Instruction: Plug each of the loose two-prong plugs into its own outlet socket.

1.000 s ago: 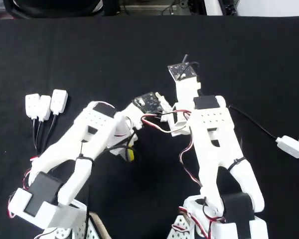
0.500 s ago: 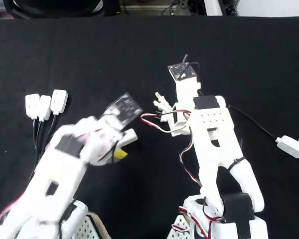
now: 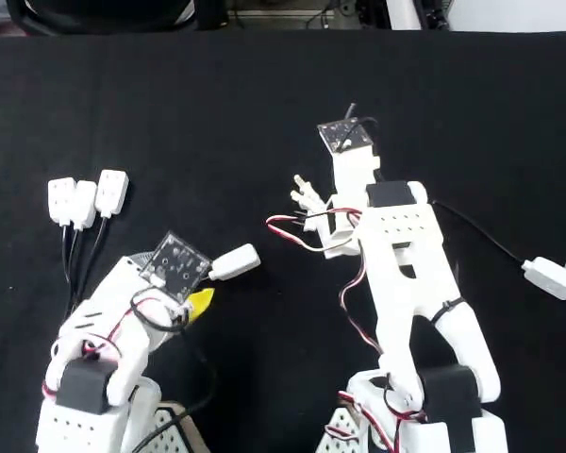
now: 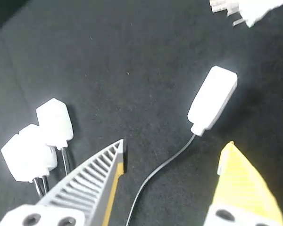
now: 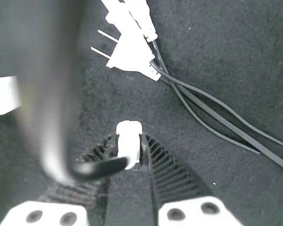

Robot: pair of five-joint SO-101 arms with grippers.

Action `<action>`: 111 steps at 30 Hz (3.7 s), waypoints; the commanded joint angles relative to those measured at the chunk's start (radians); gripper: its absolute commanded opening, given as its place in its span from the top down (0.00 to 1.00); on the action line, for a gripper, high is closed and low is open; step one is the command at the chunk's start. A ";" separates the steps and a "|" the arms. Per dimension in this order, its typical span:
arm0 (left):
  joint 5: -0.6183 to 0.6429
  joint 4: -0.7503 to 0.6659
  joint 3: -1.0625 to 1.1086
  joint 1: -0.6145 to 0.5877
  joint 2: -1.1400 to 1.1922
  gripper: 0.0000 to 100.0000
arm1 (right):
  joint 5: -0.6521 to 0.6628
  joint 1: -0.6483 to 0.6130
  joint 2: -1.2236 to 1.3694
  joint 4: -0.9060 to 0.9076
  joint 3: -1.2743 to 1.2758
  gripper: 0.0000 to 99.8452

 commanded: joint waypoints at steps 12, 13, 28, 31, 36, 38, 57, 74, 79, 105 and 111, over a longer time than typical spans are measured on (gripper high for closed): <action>0.121 -0.446 0.277 -0.027 -0.008 0.69 | 0.003 0.006 -0.002 -0.011 -0.007 0.99; 0.132 -0.491 0.295 -0.027 -0.008 0.69 | 0.003 0.006 -0.002 -0.011 -0.007 0.99; 0.172 -0.829 0.130 -0.019 0.586 0.69 | 0.002 0.006 -0.002 -0.005 -0.007 0.99; 0.173 -0.893 0.008 -0.024 0.844 0.69 | 0.002 0.006 -0.002 -0.005 -0.007 0.99; 0.222 -0.980 -0.197 -0.061 1.195 0.69 | 0.006 0.011 -0.002 -0.006 -0.007 0.99; 0.219 -0.974 -0.274 -0.073 1.283 0.69 | 0.008 0.011 -0.002 -0.009 -0.007 0.99; 0.080 -0.697 -0.209 0.061 1.100 0.69 | 0.009 0.011 -0.004 -0.008 -0.007 0.99; -0.353 -0.190 -0.093 0.133 0.476 0.69 | 0.009 0.012 -0.004 -0.011 -0.007 0.99; -0.555 -0.181 -0.088 0.200 0.571 0.69 | 0.009 0.012 -0.004 -0.011 -0.007 0.99; -0.081 -0.236 -0.809 0.255 1.653 0.88 | 0.009 0.077 -0.012 -0.003 -0.015 0.99; -0.054 -0.193 -0.816 0.292 1.653 0.93 | 0.008 0.092 -0.005 -0.002 -0.025 0.99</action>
